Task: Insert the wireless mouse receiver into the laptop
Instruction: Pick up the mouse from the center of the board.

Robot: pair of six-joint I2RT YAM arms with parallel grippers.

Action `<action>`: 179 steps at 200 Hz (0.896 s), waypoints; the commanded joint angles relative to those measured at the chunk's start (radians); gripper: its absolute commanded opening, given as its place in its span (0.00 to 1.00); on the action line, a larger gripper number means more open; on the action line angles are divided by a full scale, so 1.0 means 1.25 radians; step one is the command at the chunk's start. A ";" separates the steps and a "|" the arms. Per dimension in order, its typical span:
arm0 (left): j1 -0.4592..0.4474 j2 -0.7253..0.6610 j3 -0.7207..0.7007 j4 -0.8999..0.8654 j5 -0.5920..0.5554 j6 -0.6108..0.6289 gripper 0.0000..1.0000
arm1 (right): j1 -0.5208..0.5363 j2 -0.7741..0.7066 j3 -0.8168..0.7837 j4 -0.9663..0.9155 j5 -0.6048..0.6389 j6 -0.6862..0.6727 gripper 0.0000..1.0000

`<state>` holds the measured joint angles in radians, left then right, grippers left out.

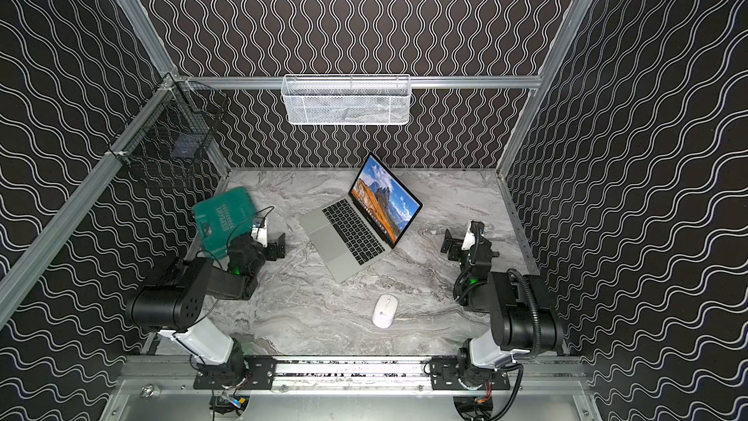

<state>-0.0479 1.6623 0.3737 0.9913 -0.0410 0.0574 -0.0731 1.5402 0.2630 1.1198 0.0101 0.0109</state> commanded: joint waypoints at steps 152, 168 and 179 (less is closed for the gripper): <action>-0.340 -0.450 -0.005 -0.278 0.074 0.038 0.96 | 0.257 -0.323 0.337 -1.038 0.061 0.413 1.00; -0.453 -0.511 -0.012 -0.339 0.064 -0.017 0.94 | 0.339 -0.331 0.306 -1.159 0.035 0.548 1.00; -0.529 -0.561 -0.022 -0.394 0.059 -0.037 0.93 | 0.422 -0.354 0.268 -1.215 0.024 0.628 1.00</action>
<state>-0.5640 1.0512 0.3584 0.6605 0.0406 0.1001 0.3195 1.1275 0.6495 0.0257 0.0235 0.4679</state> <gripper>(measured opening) 0.935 0.997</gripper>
